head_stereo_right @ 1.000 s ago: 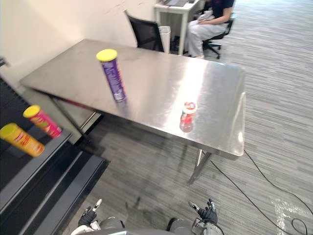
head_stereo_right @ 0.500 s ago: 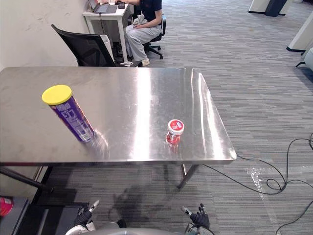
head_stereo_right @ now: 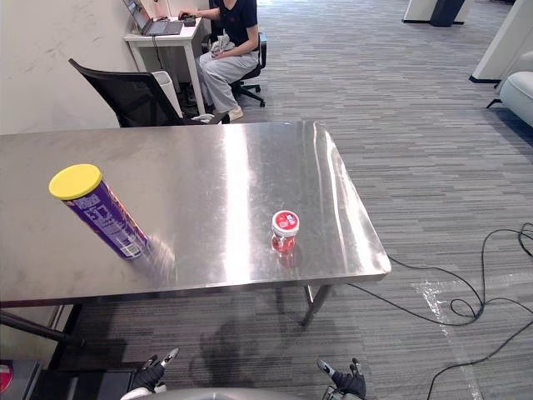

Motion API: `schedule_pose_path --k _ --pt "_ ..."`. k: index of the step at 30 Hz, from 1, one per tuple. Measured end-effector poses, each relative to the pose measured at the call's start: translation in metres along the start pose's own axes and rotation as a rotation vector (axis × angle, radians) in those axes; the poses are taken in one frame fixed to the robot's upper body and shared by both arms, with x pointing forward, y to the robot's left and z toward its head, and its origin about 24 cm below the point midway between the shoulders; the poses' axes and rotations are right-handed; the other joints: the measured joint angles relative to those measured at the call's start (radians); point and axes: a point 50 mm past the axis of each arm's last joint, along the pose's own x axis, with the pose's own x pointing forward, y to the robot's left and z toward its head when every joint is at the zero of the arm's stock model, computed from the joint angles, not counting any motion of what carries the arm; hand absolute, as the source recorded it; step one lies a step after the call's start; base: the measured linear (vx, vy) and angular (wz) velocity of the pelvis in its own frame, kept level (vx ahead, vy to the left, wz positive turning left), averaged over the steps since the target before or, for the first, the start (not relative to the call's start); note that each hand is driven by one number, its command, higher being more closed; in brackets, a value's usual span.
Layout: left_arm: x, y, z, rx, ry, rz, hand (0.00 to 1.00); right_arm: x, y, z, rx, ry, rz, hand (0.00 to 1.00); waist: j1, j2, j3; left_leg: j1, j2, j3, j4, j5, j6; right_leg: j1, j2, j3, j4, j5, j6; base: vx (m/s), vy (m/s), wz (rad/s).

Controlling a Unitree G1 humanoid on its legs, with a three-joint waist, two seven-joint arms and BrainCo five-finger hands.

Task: Put the gum and the chips on the shelf.

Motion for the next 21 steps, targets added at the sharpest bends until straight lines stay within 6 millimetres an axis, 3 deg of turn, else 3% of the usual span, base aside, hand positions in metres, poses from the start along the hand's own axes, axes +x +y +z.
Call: schedule_pose_path --k 3,8,12,15,17,18,21 --pt "0.0 0.002 0.0 0.0 0.002 0.009 0.0 0.0 -0.003 -0.001 0.028 0.009 -0.053 0.0 -0.006 -0.012 0.006 0.002 -0.004 0.003 -0.006 0.012 0.002 -0.001 -0.006 -0.017 -0.001 -0.015 -0.001 -0.14 -0.04 -0.09" --pt "0.0 0.005 0.001 -0.003 -0.001 0.02 0.0 -0.002 -0.033 -0.003 0.188 0.032 -0.276 0.0 -0.004 -0.011 0.004 -0.005 -0.004 -0.001 -0.006 0.018 0.0 0.0 -0.007 -0.018 0.0 -0.028 0.001 -0.1 0.006 0.07" --pt "-0.001 0.01 0.001 -0.038 -0.009 0.038 0.0 0.002 -0.062 0.022 0.409 -0.071 -0.459 0.0 -0.002 -0.02 -0.002 -0.03 -0.005 0.002 -0.006 0.016 0.003 -0.019 -0.007 -0.012 -0.006 -0.028 0.001 -0.02 0.03 0.02" --pt "-0.002 0.016 0.0 -0.062 -0.017 0.058 0.0 0.002 -0.09 0.065 0.569 -0.258 -0.577 0.0 0.0 -0.036 -0.012 -0.033 -0.008 0.006 -0.006 0.014 -0.001 -0.024 -0.01 -0.011 -0.007 -0.025 0.008 0.06 0.017 -0.01" --pt "-0.003 0.018 0.001 -0.068 -0.028 0.063 0.0 -0.004 -0.103 0.111 0.655 -0.464 -0.618 0.0 0.002 -0.039 -0.02 -0.032 -0.005 0.017 -0.006 0.007 -0.008 -0.024 -0.01 -0.008 -0.009 -0.006 0.025 0.11 0.008 -0.09" --pt "-0.003 0.018 0.001 -0.067 -0.03 0.062 0.0 -0.006 -0.104 0.124 0.662 -0.522 -0.614 0.0 0.002 -0.035 -0.024 -0.032 -0.004 0.021 -0.006 0.007 -0.008 -0.026 -0.009 -0.004 -0.009 0.0 0.031 0.12 0.002 -0.13" --pt "-0.004 0.014 0.004 -0.01 -0.048 0.033 0.0 -0.027 -0.096 0.19 0.647 -0.803 -0.532 0.0 0.003 -0.035 -0.029 -0.032 0.004 0.032 -0.006 0.003 -0.013 -0.03 -0.002 0.004 -0.011 0.005 0.04 0.1 -0.007 -0.13"
